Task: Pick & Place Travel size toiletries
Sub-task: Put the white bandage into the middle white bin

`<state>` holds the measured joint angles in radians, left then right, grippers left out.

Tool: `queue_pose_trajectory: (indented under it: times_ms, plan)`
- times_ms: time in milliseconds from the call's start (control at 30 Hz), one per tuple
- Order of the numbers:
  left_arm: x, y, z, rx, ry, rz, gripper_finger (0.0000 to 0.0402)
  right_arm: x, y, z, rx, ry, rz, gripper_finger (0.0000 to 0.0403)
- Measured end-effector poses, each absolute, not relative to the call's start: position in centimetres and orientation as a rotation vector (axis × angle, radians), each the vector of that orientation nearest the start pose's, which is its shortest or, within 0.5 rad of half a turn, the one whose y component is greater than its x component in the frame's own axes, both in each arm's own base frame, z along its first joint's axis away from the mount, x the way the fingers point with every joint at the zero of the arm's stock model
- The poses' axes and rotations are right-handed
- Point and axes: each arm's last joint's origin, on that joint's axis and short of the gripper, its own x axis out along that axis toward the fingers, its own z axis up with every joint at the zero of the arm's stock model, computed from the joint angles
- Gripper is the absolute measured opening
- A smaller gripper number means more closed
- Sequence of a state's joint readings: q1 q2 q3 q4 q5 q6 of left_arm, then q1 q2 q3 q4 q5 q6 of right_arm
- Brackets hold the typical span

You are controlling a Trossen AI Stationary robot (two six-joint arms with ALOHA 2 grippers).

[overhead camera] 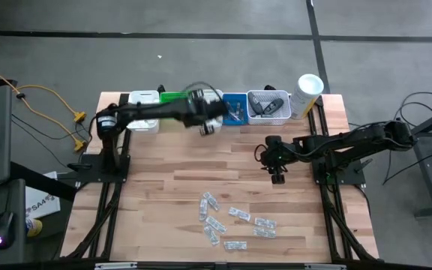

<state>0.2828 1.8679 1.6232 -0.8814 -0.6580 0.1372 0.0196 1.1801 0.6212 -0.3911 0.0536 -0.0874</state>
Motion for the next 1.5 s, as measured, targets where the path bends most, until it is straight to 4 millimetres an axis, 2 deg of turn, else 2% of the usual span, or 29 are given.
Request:
queue_pose_trajectory:
  times_ms: [100,200,433,600,800,900,1000,1167,1400,1500]
  plan:
    - [36.5,15.3,27.5,0.334,1.178,0.695,0.0000,21.5,0.3,19.0,-0.129,0.948,0.017,0.0152]
    - [36.0,17.2,27.5,0.346,1.190,0.634,0.0000,21.5,0.2,19.0,-0.143,0.949,0.007,0.0152]
    - [35.5,19.7,26.0,0.318,1.227,0.503,0.0000,21.5,0.0,19.0,-0.196,0.955,-0.041,0.0152]
    - [35.8,20.0,24.8,0.303,1.252,0.438,0.0014,21.4,-0.2,19.0,-0.193,0.964,-0.045,0.0152]
    - [35.9,20.0,24.8,0.294,1.240,0.442,0.0084,21.4,-0.1,18.9,-0.196,0.972,-0.044,0.0152]
    - [35.6,19.7,25.8,0.273,1.208,0.471,0.0109,21.2,-0.1,18.8,-0.217,0.995,-0.031,0.0152]
    - [35.2,19.1,26.9,0.252,1.185,0.489,0.0114,20.8,-0.1,19.0,-0.214,1.005,-0.004,0.0152]
    - [34.1,18.6,28.3,0.179,1.171,0.534,0.0114,20.6,1.0,19.6,-0.183,0.948,0.190,0.0152]
    - [33.9,18.5,28.3,0.144,1.175,0.534,0.0115,20.3,3.1,19.6,-0.236,0.938,0.317,0.0152]
    - [33.8,18.1,28.1,0.106,1.201,0.543,0.0115,20.2,4.2,19.6,-0.176,0.939,0.316,0.0152]
